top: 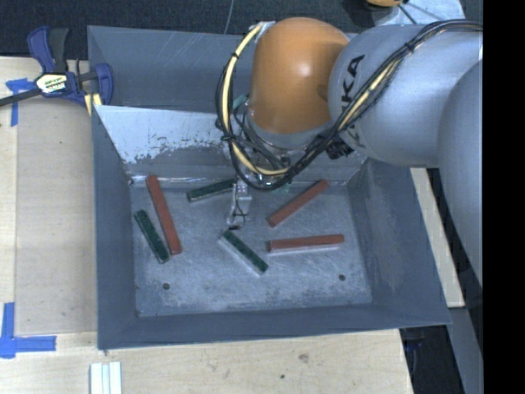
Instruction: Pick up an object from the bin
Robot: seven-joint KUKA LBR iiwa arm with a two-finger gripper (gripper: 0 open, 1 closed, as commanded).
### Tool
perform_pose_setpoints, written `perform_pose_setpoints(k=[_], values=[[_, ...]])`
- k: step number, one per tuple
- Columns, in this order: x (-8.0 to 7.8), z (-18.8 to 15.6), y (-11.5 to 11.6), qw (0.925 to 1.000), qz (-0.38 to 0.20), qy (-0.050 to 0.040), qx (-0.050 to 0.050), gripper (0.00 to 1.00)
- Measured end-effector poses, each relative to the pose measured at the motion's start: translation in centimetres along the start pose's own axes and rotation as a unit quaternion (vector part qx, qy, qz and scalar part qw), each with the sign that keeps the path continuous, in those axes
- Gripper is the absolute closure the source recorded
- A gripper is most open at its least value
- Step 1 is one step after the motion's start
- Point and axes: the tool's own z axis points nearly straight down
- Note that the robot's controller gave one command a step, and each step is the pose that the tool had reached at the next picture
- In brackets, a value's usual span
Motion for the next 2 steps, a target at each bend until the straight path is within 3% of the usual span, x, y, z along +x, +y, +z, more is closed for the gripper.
perform_pose_setpoints(k=[1,2], values=[[-0.2,-0.5,0.0,1.0,0.001,-0.0042,-0.001,0.0],[-0.4,4.0,-2.1,0.9996,0.029,-0.0072,-0.002,0.0]])
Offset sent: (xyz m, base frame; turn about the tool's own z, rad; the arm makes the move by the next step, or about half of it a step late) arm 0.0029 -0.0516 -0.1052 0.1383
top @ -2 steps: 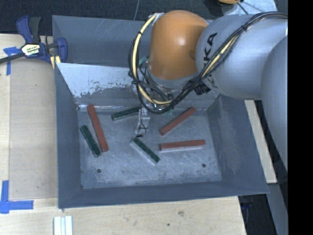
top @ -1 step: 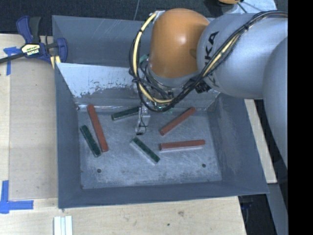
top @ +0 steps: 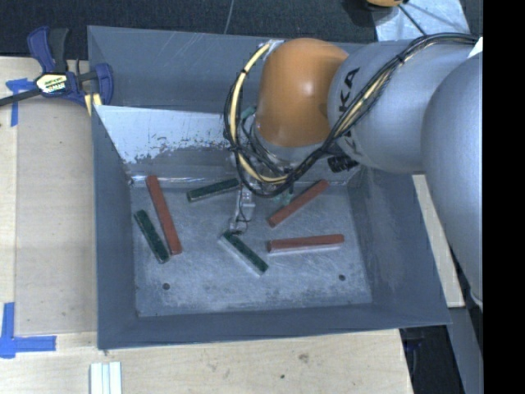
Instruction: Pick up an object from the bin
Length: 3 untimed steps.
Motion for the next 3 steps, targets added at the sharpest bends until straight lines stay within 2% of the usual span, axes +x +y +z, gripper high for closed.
perform_pose_setpoints(k=[1,2,3], values=[[0.1,4.0,-5.8,0.9998,0.022,0.0035,0.001,0.0],[0.0,5.7,-6.8,0.9944,0.106,0.0032,0.004,0.0],[0.8,6.7,-8.5,0.9936,0.113,0.0038,0.001,0.0]])
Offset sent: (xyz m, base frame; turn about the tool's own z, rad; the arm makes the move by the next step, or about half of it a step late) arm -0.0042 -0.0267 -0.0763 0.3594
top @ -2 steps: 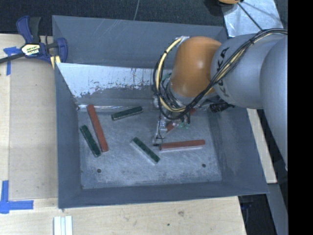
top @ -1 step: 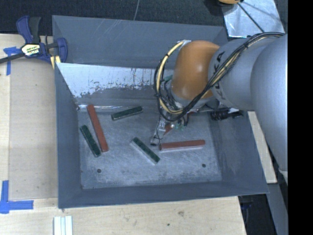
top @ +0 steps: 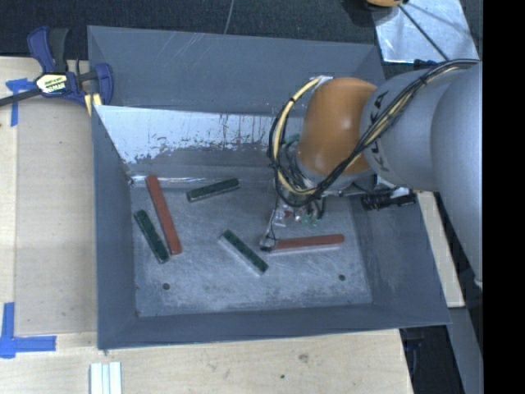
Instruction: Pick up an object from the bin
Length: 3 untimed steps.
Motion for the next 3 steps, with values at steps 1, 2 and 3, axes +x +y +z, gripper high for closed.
perform_pose_setpoints(k=[1,2,3], values=[[5.0,0.4,-2.9,0.9986,-0.053,-0.0016,0.002,0.0],[3.6,0.8,-6.9,0.9978,-0.066,0.0018,0.001,0.0],[0.6,-1.4,-4.4,0.9999,0.012,-0.0013,0.003,0.0]])
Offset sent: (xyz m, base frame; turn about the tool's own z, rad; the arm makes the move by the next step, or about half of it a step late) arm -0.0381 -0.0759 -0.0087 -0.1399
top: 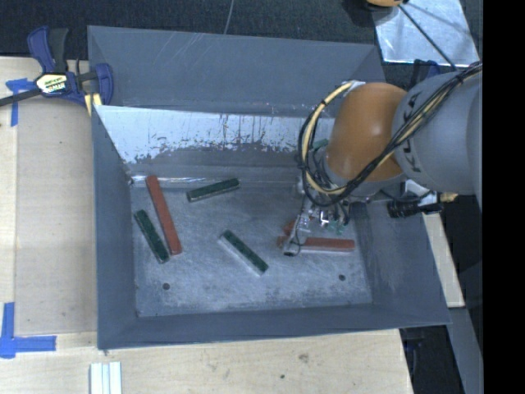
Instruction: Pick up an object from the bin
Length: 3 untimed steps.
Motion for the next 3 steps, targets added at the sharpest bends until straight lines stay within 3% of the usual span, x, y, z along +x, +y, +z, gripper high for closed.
perform_pose_setpoints(k=[1,2,3], values=[[4.4,2.2,-4.9,0.9974,-0.072,0.0004,-0.002,1.0],[4.4,2.2,-4.9,0.9974,-0.073,0.0004,-0.002,1.0],[1.3,-9.9,-7.5,0.9988,-0.05,0.0,-0.002,1.0]])
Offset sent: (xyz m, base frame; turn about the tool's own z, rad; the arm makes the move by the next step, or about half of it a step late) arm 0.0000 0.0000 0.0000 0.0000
